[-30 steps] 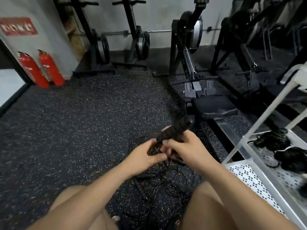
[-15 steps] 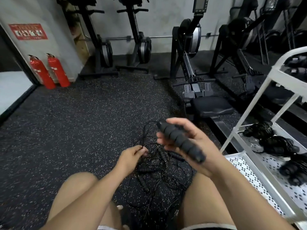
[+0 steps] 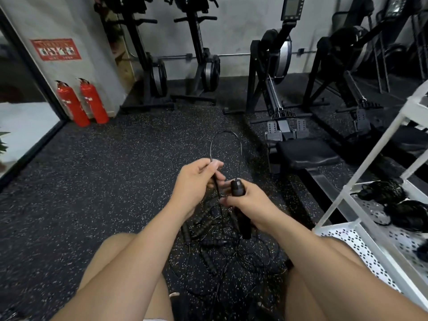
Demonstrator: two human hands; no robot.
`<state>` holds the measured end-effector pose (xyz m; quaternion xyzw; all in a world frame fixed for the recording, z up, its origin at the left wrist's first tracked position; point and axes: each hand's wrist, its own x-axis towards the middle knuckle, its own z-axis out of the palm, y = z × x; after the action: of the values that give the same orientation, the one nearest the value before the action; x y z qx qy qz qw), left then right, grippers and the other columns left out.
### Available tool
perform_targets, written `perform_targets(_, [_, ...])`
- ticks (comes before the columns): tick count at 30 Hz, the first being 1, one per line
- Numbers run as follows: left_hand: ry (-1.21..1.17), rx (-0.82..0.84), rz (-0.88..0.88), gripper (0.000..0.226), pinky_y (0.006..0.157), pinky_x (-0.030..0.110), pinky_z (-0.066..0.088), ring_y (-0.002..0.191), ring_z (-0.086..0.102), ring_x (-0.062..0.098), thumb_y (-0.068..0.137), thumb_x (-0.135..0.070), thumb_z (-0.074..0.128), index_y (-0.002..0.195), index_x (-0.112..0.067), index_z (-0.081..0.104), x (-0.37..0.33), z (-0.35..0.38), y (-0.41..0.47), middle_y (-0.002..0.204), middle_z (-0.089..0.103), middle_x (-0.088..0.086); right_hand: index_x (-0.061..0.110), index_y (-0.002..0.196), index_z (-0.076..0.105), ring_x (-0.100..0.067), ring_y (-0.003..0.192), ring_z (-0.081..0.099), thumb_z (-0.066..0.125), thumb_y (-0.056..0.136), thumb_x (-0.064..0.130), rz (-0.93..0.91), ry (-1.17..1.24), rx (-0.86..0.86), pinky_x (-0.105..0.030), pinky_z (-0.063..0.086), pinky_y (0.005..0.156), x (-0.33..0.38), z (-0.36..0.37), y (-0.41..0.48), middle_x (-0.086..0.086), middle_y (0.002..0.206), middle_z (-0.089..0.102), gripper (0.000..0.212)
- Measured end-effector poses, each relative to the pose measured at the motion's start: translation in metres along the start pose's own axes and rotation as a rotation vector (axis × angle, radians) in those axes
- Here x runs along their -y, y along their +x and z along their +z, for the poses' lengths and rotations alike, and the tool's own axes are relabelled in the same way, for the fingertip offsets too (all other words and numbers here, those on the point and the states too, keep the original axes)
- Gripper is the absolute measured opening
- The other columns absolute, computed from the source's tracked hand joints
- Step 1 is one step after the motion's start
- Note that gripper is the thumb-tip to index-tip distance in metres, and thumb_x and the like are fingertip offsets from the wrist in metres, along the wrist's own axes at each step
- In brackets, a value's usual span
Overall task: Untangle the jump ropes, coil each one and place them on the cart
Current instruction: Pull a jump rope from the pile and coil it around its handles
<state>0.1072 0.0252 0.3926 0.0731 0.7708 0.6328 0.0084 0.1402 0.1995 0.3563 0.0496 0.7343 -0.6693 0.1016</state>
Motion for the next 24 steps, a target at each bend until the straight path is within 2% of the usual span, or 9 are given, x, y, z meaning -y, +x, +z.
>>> perform_targets(5, [-0.114,0.007,-0.005,0.022,0.074,0.03,0.056,0.084,0.078,0.019,0.112,-0.024,0.058,0.111,-0.013,0.078,-0.014,0.003,0.012,0.091,0.081,0.008,0.001,0.11,0.073,-0.021,0.078,0.073,0.084,0.09,0.005,0.012,-0.053,0.097,-0.029,0.057,0.07,-0.008,0.016,0.006,-0.02,0.098,0.08,0.023])
perform_targets(8, [-0.132,0.004,-0.005,0.024,0.078,0.034,0.056,0.088,0.079,0.02,0.112,-0.026,0.057,0.113,-0.013,0.077,-0.017,0.0,0.02,0.094,0.081,0.006,-0.004,0.104,0.072,-0.028,0.079,0.076,0.081,0.093,0.007,-0.019,-0.049,0.033,-0.041,0.061,0.076,-0.002,0.019,0.003,-0.021,0.093,0.081,0.017])
perform_targets(12, [-0.241,-0.013,-0.068,0.045,0.086,0.036,0.058,0.1,0.077,0.022,0.116,-0.045,0.042,0.122,-0.015,0.074,-0.015,-0.005,0.016,0.109,0.082,0.007,-0.002,0.104,0.07,-0.032,0.074,0.074,0.077,0.098,0.009,-0.059,0.113,-0.037,-0.039,0.06,0.067,0.024,0.011,-0.01,-0.024,0.092,0.08,0.015])
perform_targets(15, [-0.217,0.17,-0.17,0.047,0.096,0.045,0.053,0.095,0.07,0.025,0.115,-0.049,0.035,0.106,-0.029,0.077,0.009,0.001,0.003,0.093,0.077,-0.004,-0.003,0.106,0.07,-0.032,0.078,0.075,0.076,0.099,0.008,-0.128,0.189,-0.037,-0.035,0.062,0.068,0.049,0.005,-0.018,-0.025,0.094,0.08,0.013])
perform_targets(17, [-0.183,0.277,-0.231,0.043,0.106,0.046,0.046,0.107,0.065,0.023,0.107,-0.055,0.04,0.096,-0.038,0.078,0.024,0.009,-0.006,0.095,0.074,-0.012,-0.004,0.105,0.069,-0.028,0.078,0.076,0.076,0.1,0.009,-0.153,0.243,-0.048,-0.032,0.062,0.067,0.07,0.0,-0.021,-0.025,0.096,0.08,0.015])
perform_targets(18, [-0.16,0.297,-0.263,0.044,0.113,0.047,0.044,0.118,0.067,0.023,0.105,-0.058,0.04,0.106,-0.04,0.079,0.029,0.012,-0.011,0.107,0.078,-0.011,-0.002,0.104,0.068,-0.027,0.077,0.076,0.076,0.1,0.01,-0.166,0.27,-0.055,-0.032,0.061,0.067,0.08,-0.002,-0.02,-0.024,0.097,0.08,0.015])
perform_targets(20, [-0.119,0.385,-0.273,0.052,0.117,0.041,0.045,0.126,0.07,0.022,0.11,-0.052,0.034,0.127,-0.027,0.076,0.029,0.016,-0.02,0.123,0.08,0.002,-0.001,0.106,0.066,-0.024,0.077,0.075,0.075,0.101,0.01,-0.205,0.318,-0.07,-0.031,0.06,0.067,0.101,-0.011,-0.019,-0.023,0.097,0.08,0.014])
perform_targets(22, [-0.015,0.467,-0.24,0.051,0.111,0.031,0.049,0.12,0.072,0.015,0.117,-0.037,0.027,0.13,-0.021,0.073,0.023,0.017,-0.03,0.119,0.081,0.001,0.0,0.106,0.066,-0.024,0.076,0.075,0.073,0.101,0.007,-0.228,0.393,-0.077,-0.029,0.06,0.065,0.119,-0.02,-0.015,-0.023,0.098,0.079,0.011])
perform_targets(24, [0.214,0.519,-0.177,0.035,0.086,0.03,0.052,0.091,0.072,0.01,0.116,-0.036,0.039,0.124,-0.029,0.072,0.03,0.016,-0.031,0.115,0.081,-0.009,0.0,0.105,0.067,-0.023,0.075,0.074,0.072,0.1,0.005,-0.227,0.467,-0.091,-0.026,0.059,0.063,0.132,-0.029,-0.009,-0.024,0.099,0.079,0.009])
